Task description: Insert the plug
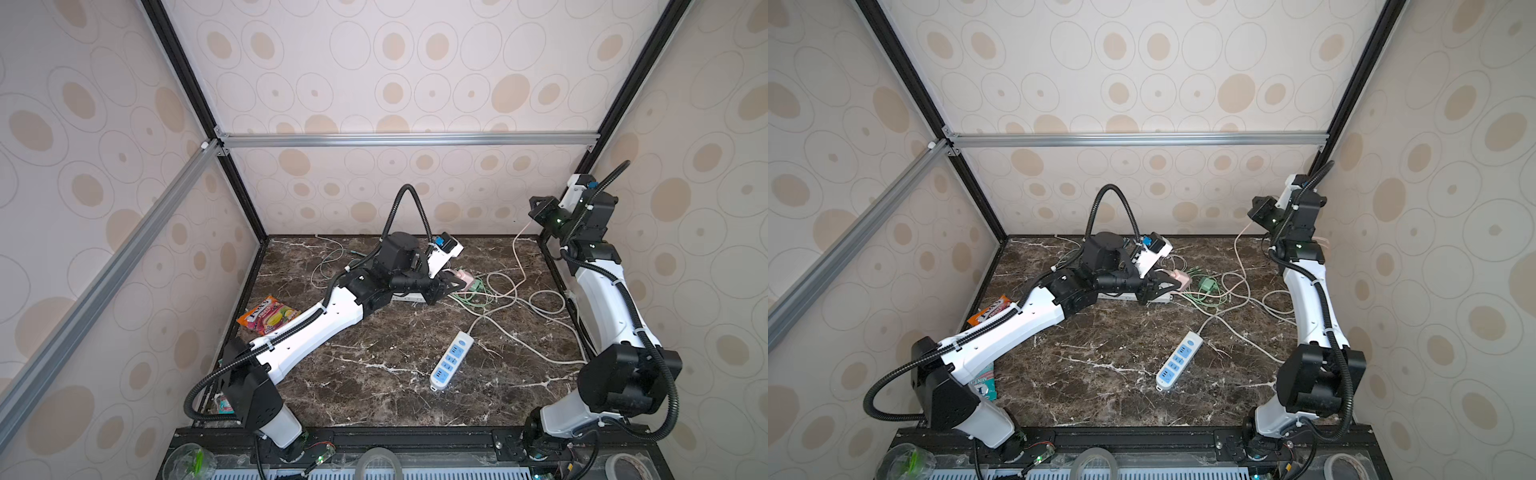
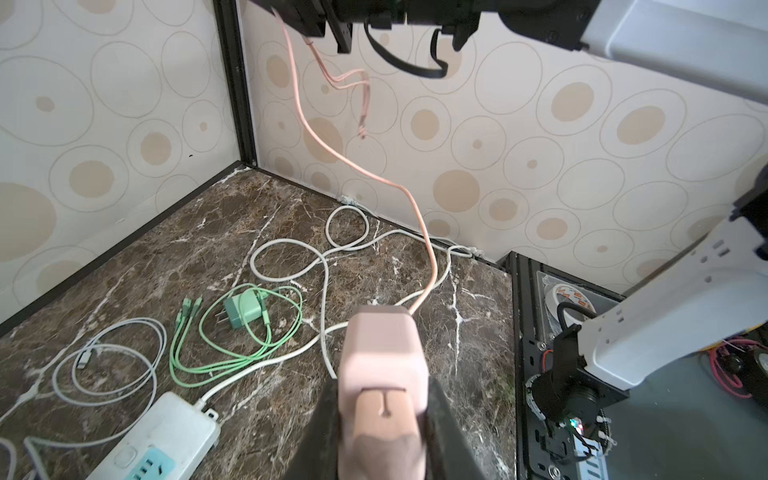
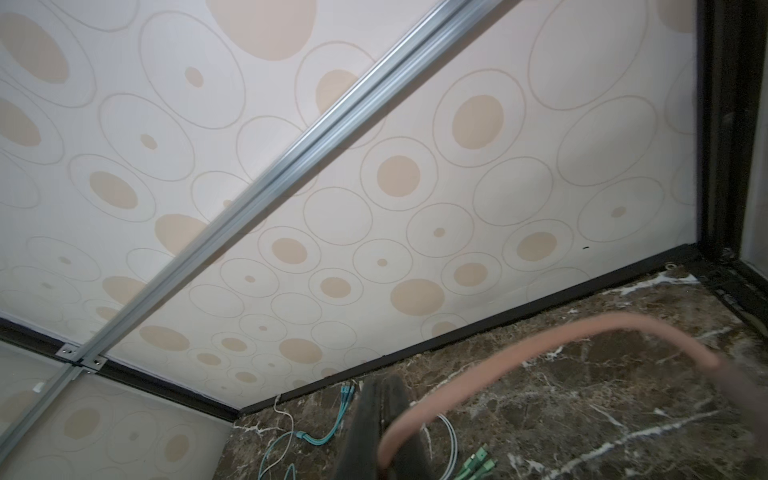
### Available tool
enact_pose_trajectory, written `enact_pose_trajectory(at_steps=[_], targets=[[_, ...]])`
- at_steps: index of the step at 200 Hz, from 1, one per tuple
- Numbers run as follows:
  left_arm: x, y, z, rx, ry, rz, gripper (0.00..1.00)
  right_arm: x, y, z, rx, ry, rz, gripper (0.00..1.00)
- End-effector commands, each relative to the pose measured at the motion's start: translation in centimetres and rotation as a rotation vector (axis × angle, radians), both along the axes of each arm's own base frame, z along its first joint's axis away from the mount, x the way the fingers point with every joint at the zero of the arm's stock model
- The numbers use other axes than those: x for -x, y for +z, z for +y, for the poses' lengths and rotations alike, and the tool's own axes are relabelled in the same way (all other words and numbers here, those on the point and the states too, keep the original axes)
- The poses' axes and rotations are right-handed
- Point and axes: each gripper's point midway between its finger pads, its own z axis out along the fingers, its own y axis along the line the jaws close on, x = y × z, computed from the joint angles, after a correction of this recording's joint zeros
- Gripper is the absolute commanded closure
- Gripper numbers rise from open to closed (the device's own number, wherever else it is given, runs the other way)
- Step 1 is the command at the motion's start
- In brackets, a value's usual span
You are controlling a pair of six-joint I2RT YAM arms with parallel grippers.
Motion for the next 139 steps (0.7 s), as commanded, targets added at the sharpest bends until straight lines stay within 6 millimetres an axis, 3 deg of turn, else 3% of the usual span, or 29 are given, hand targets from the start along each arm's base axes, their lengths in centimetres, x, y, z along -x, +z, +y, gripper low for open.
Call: enact_pose_trajectory(at_steps=[1,24,44,58,89,121,135,137,139], targets=[[-1.0,-0.8,-3.1,-0.004,-0.014,-0.035,1.00,-0.2,-6.2,-0.8,0.018,0.030,0.149,0.97],[-4.5,-3.3,-4.8,-0.056,0.111,-0.011,1.00,-0.1,-12.0,-0.1,0.022,0.108,0.299,0.86],[-6.8,-4.2,-5.0,-0.090,0.202,-0.021,1.00,0.1,-14.8,0.5,0.013,0.151,0.372,0.84],[-7.4,-4.6,-5.2,-0.101,0.216,-0.029,1.00,0.4,-16.1,0.7,0.004,0.167,0.409,0.79],[-7.7,-5.4,-5.5,-0.116,0.218,-0.023,1.00,1.5,-17.3,-0.2,0.010,0.098,0.476,0.42],[-8.2,-5.4,-4.8,-0.116,0.252,-0.001,1.00,4.2,-17.5,-1.7,0.040,-0.022,0.526,0.23],[-8.6,-5.3,-4.3,-0.112,0.272,0.016,1.00,5.7,-17.6,-1.4,0.027,-0.022,0.531,0.07],[-8.7,-5.3,-4.2,-0.113,0.276,0.017,1.00,5.9,-17.6,-1.3,0.025,-0.019,0.531,0.01],[-8.7,-5.3,-4.2,-0.113,0.280,0.018,1.00,6.1,-17.6,-1.2,0.021,-0.018,0.532,0.01]])
